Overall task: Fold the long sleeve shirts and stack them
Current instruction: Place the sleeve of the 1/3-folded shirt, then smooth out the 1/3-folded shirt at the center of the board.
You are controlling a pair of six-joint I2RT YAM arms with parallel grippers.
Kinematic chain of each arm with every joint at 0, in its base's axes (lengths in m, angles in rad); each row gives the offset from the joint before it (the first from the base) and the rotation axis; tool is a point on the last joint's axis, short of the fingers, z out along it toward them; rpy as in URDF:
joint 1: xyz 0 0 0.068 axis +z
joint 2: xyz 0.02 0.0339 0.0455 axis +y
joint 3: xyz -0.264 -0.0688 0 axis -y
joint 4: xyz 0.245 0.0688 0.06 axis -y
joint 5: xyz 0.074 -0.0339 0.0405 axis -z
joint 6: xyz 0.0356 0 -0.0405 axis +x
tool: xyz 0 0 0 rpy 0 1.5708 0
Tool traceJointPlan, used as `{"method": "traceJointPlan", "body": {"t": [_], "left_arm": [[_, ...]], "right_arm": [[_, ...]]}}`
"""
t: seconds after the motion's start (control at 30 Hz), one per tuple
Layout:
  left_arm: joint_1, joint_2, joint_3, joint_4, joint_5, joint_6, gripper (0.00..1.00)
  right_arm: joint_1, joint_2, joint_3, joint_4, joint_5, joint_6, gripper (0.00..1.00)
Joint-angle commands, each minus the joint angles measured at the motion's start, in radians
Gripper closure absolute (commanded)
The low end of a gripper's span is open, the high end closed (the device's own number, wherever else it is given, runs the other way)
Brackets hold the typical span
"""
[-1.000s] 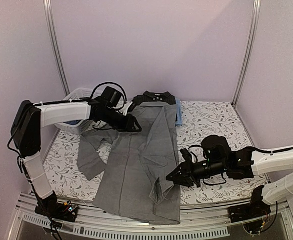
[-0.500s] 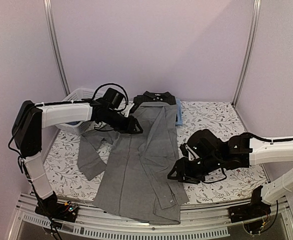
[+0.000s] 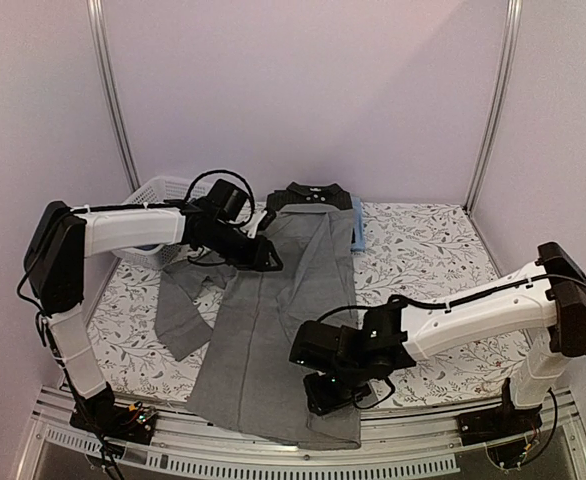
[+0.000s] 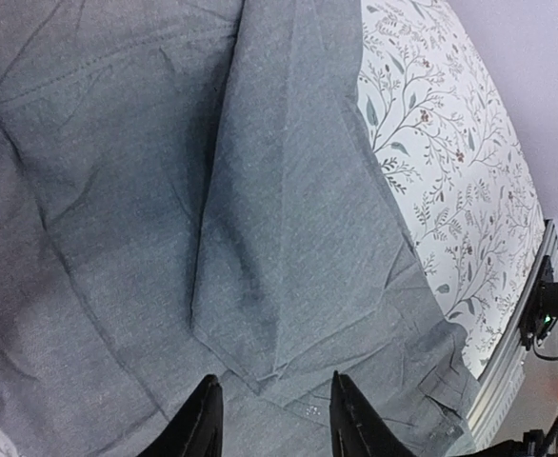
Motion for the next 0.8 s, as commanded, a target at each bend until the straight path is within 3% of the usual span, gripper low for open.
{"method": "traceJointPlan", "body": {"t": [0.0,0.5,0.77], "left_arm": [[-0.012,-0.022,-0.017,-0.008,-0.01,0.001,0.62],[-0.012,-0.017,-0.011,-0.013,-0.012,0.009,0.62],[-0.011,-0.016,-0.01,-0.01,-0.01,0.009,0.62]], "right_arm": [[0.032,0.066,0.054,-0.086,0.065,-0.003,0.62],[0.071,0.181,0.123,-0.159,0.135,0.021,0.68],[0.078,0.191,0.159,-0.201,0.16,0.022,0.81]]}}
